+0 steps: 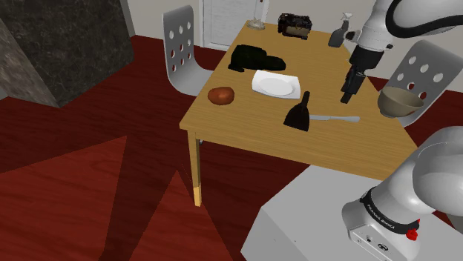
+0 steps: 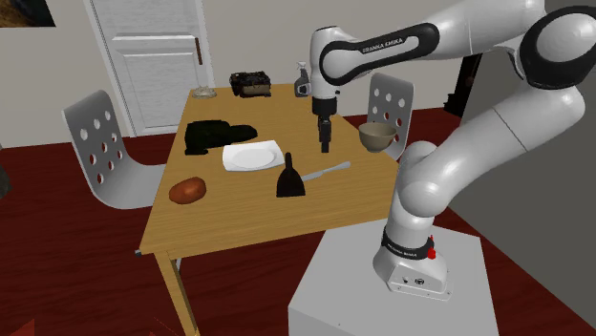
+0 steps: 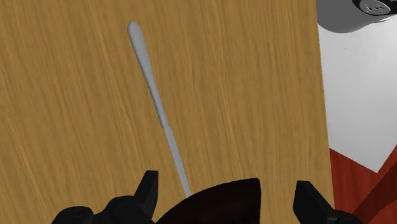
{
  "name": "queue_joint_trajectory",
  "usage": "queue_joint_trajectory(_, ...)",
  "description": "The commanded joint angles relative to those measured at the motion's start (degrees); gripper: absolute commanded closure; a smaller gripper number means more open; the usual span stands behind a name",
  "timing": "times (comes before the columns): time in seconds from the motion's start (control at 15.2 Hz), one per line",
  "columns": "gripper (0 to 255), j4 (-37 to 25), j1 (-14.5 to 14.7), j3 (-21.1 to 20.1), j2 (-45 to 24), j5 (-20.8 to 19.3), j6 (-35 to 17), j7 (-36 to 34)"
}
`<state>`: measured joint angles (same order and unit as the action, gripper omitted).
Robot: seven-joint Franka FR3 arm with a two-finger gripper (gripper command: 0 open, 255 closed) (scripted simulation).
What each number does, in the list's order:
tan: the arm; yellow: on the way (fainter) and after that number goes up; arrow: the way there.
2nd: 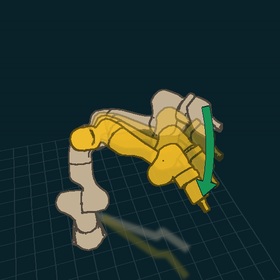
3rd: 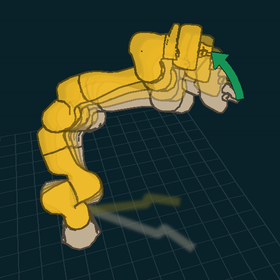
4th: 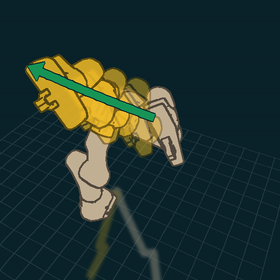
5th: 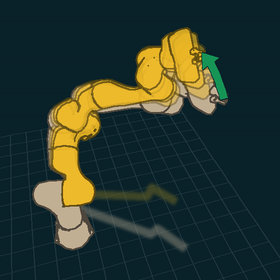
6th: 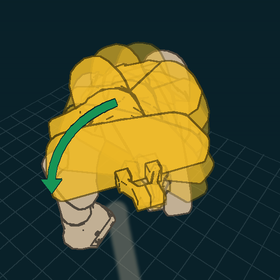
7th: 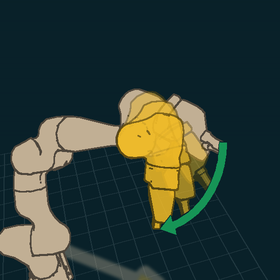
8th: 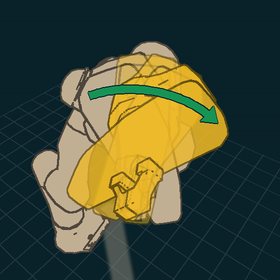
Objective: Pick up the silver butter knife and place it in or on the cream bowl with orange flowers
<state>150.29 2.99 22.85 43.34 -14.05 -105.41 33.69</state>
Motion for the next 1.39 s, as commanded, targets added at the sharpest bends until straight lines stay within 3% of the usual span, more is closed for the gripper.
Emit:
queue_joint_trajectory(0.0, 0, 0.8, 0.7, 3.9, -2.3, -2.1, -2.9, 6.7)
queue_joint_trajectory(0.33, 0, -0.2, 4.0, 13.4, -11.2, -5.1, -10.5, 21.9)
queue_joint_trajectory(0.86, 0, 3.8, 4.3, 15.6, -14.4, -5.9, -17.5, 22.1)
queue_joint_trajectory(1.32, 0, 3.8, 4.3, 15.6, -14.4, -5.9, -17.5, 22.1)
